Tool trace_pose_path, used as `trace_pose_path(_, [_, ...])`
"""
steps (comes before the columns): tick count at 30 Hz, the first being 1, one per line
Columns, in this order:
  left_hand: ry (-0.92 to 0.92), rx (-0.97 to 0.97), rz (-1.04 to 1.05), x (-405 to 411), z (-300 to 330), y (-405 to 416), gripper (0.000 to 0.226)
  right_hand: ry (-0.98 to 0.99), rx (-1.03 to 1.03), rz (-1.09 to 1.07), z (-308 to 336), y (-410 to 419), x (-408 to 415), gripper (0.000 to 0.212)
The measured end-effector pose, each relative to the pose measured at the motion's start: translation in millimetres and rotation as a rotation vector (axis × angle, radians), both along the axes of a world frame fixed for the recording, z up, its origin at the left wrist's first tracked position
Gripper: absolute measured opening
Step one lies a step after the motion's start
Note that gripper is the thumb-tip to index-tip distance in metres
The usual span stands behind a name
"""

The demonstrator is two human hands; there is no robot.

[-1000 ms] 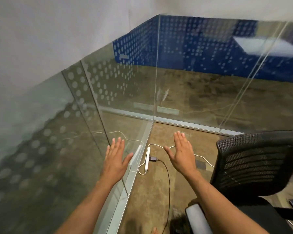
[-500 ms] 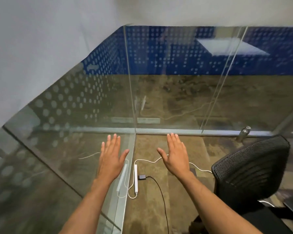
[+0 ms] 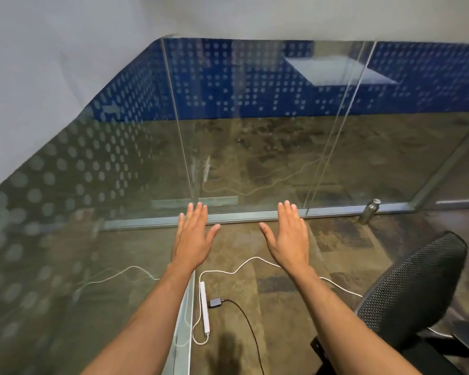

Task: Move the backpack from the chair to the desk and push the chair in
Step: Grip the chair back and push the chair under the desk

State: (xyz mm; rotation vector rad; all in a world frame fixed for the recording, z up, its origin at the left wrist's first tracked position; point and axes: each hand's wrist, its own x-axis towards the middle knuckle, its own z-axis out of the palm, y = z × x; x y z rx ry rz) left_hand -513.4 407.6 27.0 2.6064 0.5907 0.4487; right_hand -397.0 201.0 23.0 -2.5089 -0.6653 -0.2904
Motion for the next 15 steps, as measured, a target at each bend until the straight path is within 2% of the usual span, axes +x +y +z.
trace_pose_path(15, [0.008,0.02,-0.145,200.2,-17.3,48.8,0.069,0.048,-0.051,-0.13,-7.2,6.9,182.3,0.075])
